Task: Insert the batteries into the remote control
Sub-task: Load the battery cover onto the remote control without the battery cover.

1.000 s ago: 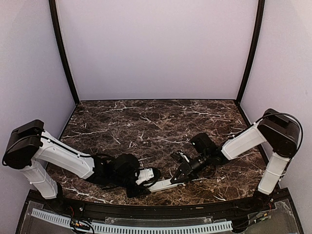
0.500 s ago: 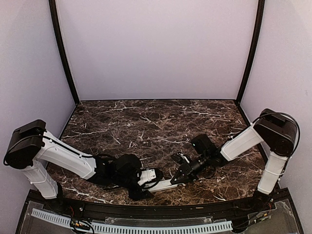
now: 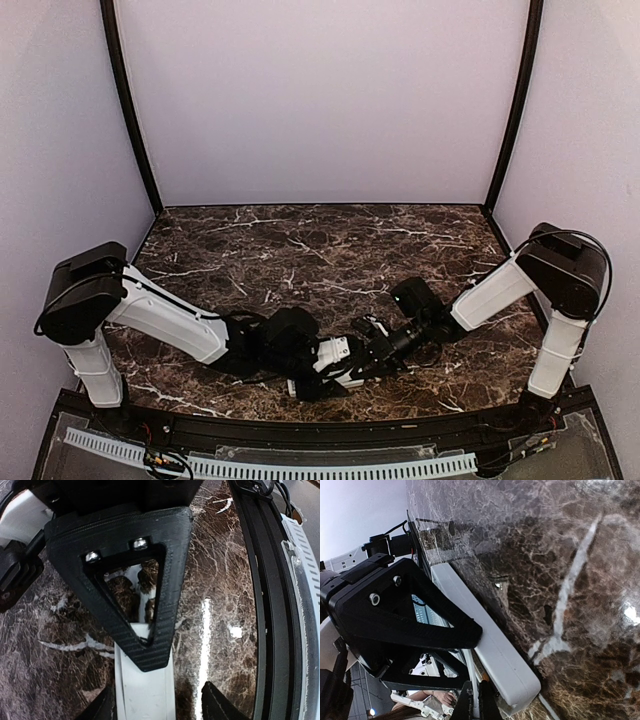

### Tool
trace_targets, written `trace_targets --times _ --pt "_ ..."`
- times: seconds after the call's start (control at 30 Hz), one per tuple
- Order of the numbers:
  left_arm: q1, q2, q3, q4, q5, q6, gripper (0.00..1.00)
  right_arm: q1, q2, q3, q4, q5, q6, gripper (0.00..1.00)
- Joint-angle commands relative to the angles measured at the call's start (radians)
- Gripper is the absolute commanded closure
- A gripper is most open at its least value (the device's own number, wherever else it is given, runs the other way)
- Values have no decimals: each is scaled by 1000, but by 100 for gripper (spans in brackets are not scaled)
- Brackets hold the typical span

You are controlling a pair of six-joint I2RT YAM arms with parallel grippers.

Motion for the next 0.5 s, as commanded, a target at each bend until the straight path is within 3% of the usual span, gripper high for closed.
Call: trace_targets --times 0.0,0.47 --pt "-5 20 32 3 14 47 47 18 21 -1 -20 66 -5 100" --pt "-5 70 59 -36 52 75 82 18 18 1 -12 68 -2 100"
